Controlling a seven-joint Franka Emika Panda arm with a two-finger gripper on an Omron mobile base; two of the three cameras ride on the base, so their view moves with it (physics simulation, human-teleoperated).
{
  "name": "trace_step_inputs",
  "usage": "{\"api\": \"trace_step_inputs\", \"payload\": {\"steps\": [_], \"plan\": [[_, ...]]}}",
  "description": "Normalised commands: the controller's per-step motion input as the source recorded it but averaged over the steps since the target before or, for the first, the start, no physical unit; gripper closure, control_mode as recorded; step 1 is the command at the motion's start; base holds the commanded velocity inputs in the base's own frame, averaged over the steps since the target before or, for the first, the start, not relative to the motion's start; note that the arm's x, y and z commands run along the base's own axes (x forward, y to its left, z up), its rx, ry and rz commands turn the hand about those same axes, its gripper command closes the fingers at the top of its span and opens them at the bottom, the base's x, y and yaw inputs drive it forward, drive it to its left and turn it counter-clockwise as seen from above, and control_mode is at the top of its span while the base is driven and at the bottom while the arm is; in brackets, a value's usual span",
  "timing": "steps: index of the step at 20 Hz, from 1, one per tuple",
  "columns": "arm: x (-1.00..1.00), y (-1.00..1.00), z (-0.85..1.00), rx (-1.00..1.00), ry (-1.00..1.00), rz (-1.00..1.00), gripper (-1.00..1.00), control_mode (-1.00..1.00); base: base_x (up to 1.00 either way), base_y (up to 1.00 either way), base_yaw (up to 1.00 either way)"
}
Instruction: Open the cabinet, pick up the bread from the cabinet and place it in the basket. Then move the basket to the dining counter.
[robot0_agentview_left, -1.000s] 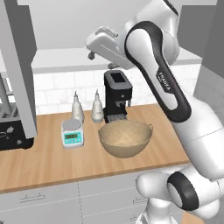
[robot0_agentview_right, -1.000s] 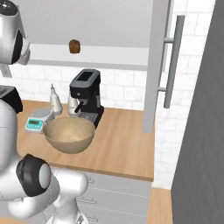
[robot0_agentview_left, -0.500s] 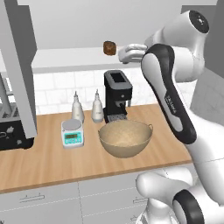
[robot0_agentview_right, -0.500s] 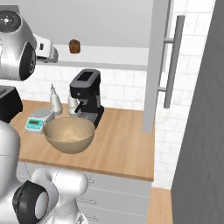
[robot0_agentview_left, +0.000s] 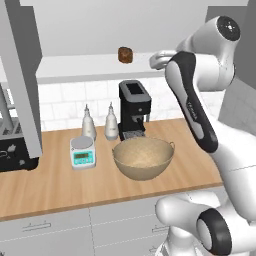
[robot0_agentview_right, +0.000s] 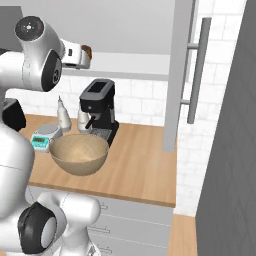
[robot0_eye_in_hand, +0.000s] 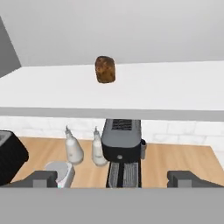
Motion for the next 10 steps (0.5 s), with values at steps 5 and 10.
{"api": "trace_step_inputs", "payload": {"steps": [5,10], "plan": [[0.92,-0.02,0.0,0.0,0.0,-0.1,-1.0,-1.0,0.0,0.0,0.0],[0.49,0.28,-0.08,0.05,0.0,-0.01,-1.0,-1.0,0.0,0.0,0.0]]}}
